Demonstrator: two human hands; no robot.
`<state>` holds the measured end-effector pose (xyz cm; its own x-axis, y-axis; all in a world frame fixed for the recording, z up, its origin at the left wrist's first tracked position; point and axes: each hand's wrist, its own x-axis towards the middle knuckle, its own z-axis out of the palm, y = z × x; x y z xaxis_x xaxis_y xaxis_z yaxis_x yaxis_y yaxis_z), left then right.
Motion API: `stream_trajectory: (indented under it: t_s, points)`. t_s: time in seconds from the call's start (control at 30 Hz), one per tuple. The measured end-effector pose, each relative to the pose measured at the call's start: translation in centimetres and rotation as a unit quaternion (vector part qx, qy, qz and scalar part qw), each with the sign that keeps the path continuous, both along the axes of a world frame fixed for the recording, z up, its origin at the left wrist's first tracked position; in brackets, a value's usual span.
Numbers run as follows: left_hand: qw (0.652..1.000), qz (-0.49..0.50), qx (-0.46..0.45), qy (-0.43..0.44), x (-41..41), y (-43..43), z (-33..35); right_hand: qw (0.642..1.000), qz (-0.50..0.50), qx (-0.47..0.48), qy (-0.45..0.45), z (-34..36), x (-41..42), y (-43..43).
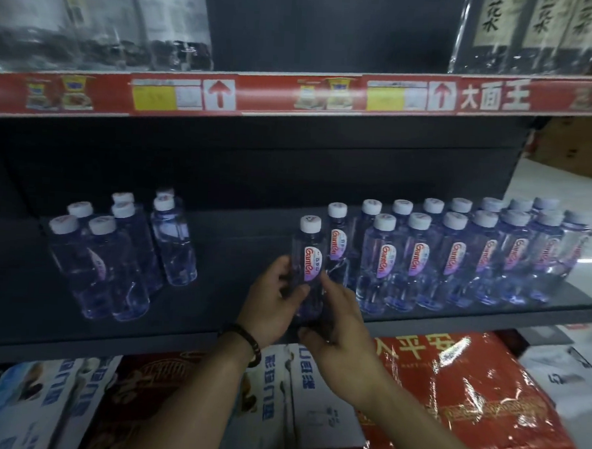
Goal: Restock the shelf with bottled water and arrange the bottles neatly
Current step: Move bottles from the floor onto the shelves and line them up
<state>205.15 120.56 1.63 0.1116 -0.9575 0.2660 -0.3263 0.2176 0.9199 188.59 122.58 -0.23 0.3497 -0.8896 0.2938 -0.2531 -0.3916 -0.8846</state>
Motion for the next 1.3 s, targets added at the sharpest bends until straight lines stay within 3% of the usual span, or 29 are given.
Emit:
stream_trajectory:
  t_s: [0.53, 1.13, 1.3]
  points:
    - [0.998, 0.038, -0.041, 0.015, -6.4, -2.0, -1.5, 0.996, -0.053, 0.048, 0.046, 0.8, -4.8, -0.1]
    - [0.997, 0.044, -0.038, 0.051, -6.3, -2.3, -2.1, 0.993, -0.088, 0.053, 0.064, -0.6, -4.3, -1.0]
    - [0.994, 0.1, -0.048, 0.001, -2.0, 0.5, -1.1, 0.992, -0.08, 0.081, 0.046, 1.0, -2.2, -0.3]
